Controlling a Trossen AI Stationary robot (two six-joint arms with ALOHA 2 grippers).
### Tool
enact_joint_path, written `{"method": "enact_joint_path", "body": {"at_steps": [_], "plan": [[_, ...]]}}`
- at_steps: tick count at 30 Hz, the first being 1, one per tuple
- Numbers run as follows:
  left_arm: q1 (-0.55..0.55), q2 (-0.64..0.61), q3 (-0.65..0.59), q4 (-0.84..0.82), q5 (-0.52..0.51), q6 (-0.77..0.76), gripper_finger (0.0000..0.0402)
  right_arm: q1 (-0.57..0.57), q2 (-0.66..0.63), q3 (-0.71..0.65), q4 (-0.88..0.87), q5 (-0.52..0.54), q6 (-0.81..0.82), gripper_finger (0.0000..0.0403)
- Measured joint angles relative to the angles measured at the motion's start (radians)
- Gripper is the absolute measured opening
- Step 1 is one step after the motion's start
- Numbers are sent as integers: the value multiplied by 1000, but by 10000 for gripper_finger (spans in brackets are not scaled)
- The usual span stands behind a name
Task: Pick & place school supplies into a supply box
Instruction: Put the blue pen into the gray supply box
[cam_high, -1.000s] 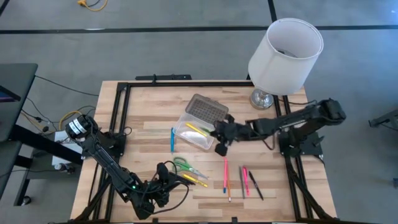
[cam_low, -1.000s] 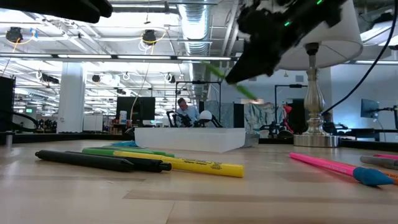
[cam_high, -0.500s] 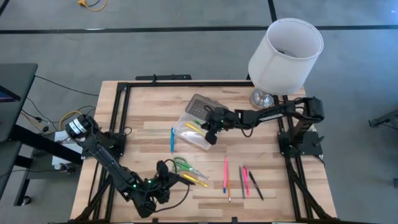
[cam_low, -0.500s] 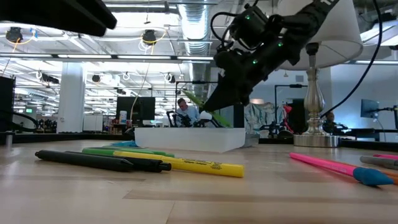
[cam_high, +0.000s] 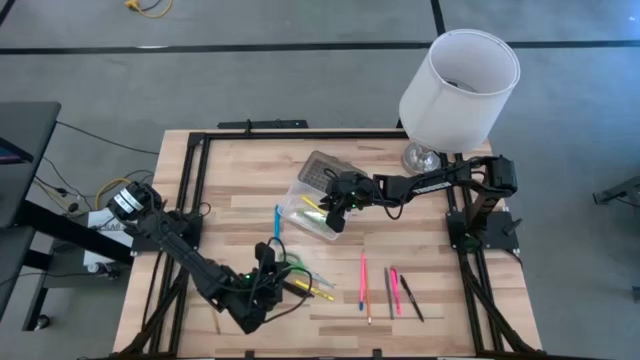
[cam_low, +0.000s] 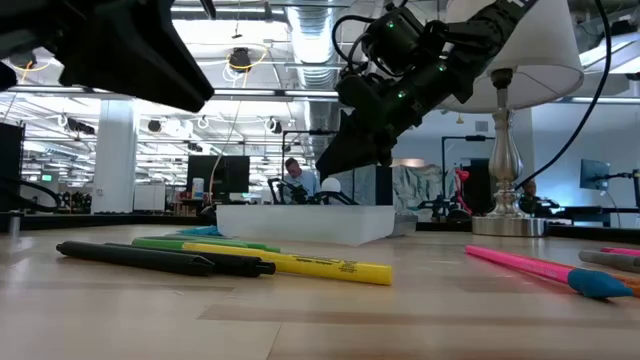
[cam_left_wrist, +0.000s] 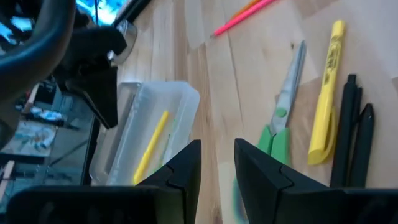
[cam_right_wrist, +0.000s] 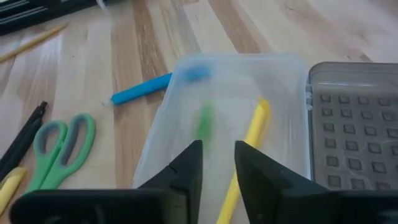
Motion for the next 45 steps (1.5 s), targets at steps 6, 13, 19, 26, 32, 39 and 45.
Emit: {"method": "enact_joint_path", "body": {"at_steps": [6, 13, 19, 26, 32, 39, 45], "plan": [[26, 0, 0, -39, -1, -92, 90, 18, -25, -1, -21, 8, -34, 108], [116, 0, 0, -211, -7, -468, 90, 124, -132, -1, -130, 151, -112, 107], [232, 0, 0, -345, 149, -672, 90, 264, -241, -1, -291, 352, -150, 107], [329, 0, 0, -353, 272, -676, 90, 459, -334, -38, -331, 561, -185, 107], [371, 0, 0, -363, 295, -671, 90, 615, -398, -108, -339, 731, -161, 107], [462, 0, 0, -361, 414, -587, 90, 767, -462, -187, -347, 986, -101, 107], [522, 0, 0, -327, 461, -538, 90, 858, -500, -187, -376, 1062, -43, 107]]}}
